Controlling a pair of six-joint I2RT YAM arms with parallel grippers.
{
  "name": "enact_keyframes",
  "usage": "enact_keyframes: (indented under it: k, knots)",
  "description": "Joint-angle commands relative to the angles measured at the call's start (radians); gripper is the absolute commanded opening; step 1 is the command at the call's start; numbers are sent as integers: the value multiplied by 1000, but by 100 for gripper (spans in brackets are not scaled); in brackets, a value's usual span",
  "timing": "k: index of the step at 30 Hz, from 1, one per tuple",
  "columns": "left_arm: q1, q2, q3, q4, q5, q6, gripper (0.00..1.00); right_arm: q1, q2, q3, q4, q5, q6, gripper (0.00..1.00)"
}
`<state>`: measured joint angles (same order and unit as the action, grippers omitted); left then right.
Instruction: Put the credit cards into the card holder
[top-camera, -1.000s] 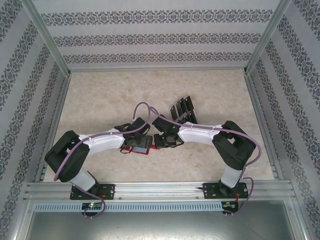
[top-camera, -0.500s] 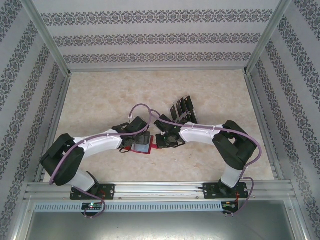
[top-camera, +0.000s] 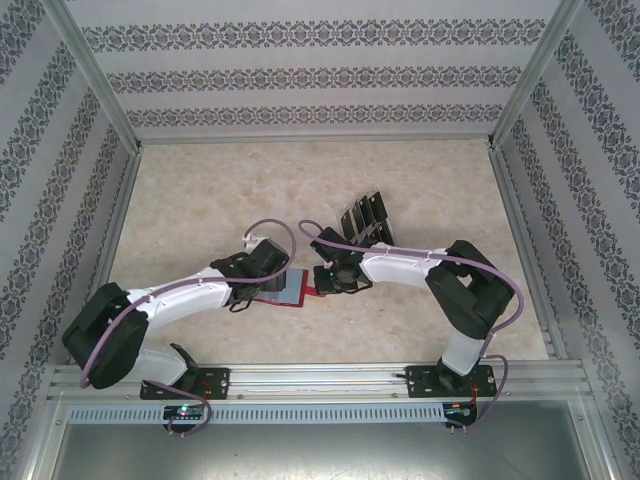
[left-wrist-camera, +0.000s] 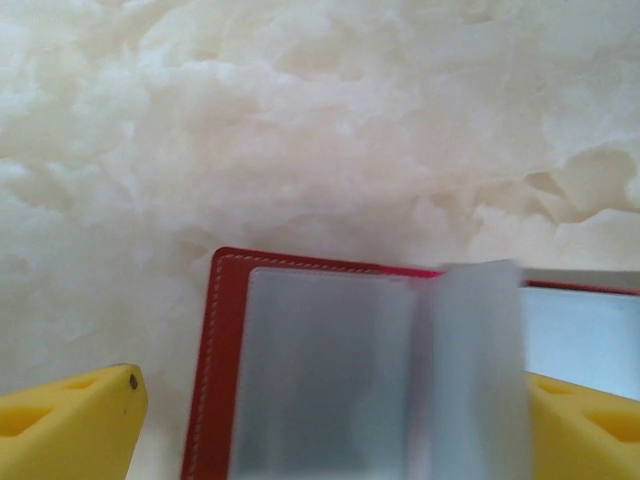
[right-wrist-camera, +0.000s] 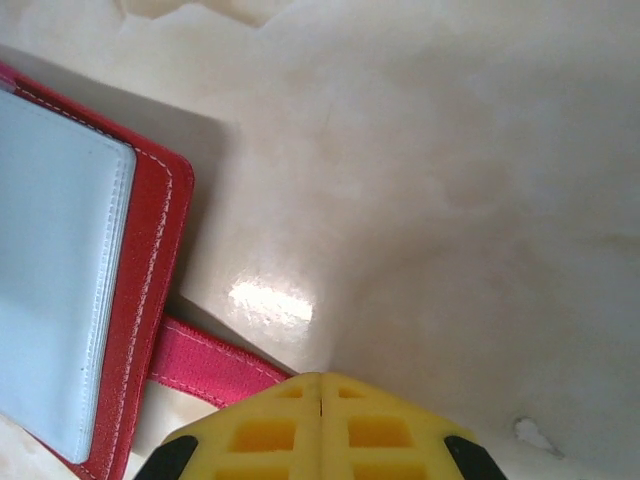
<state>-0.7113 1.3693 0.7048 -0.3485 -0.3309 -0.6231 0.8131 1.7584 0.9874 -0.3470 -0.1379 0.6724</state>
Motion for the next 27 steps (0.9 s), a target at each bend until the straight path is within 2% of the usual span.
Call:
enact_keyframes:
  k: [1, 7, 15, 27]
  knots:
    - [9, -31, -22, -38, -41, -28, 89, -14, -20, -21, -3, 25, -25, 0]
    - [10, -26, -25, -32, -40, -35, 89, -15, -14, -20, -3, 25, -26, 0]
    - [38, -31, -47, -102, -100, -97, 90, -36, -22, -25, -19, 36, -49, 0]
    - [62, 35, -104, -58, -72, -140, 91, -69, -20, -2, -57, 35, -116, 0]
